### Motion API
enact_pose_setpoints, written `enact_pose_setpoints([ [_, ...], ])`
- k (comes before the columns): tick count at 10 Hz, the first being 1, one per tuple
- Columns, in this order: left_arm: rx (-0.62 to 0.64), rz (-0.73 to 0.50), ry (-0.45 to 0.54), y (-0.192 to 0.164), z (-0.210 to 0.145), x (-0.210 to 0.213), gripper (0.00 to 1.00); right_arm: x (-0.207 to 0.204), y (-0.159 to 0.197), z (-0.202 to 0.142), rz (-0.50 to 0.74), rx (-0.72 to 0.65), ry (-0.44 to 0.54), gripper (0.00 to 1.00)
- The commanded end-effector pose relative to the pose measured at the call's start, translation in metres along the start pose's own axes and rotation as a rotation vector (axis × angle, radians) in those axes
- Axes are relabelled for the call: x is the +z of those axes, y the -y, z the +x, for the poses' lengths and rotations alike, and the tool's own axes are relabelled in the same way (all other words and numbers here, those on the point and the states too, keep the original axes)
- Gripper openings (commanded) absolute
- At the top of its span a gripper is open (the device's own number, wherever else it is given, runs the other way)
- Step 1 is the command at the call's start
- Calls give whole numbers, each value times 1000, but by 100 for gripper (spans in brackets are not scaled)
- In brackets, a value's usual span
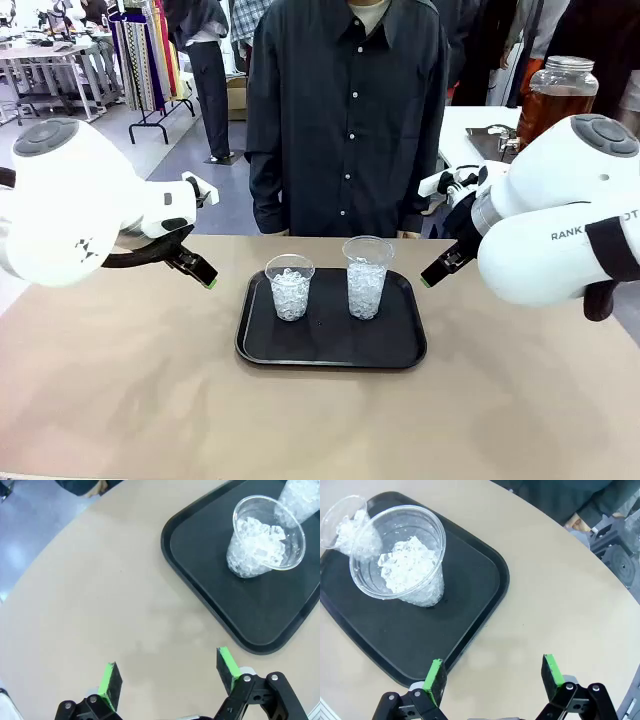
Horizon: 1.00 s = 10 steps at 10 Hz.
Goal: Pour the drink into the iced cup.
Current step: Pick up the iced cup indicated by the human and present it to them.
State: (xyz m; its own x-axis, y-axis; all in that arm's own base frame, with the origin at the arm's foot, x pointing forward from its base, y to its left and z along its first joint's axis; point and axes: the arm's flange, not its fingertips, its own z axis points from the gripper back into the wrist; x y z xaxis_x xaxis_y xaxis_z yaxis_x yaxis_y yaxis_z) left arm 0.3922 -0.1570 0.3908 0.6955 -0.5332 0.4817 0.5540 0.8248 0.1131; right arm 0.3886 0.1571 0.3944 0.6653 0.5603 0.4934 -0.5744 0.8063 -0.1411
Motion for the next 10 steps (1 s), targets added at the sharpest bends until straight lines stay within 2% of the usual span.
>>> enact_pose_setpoints([
  [1,0,1,3,0,0,2,100,3,1,1,-2,0,5,100],
  [10,0,0,0,0,0,0,100,0,0,0,0,0,0,100],
])
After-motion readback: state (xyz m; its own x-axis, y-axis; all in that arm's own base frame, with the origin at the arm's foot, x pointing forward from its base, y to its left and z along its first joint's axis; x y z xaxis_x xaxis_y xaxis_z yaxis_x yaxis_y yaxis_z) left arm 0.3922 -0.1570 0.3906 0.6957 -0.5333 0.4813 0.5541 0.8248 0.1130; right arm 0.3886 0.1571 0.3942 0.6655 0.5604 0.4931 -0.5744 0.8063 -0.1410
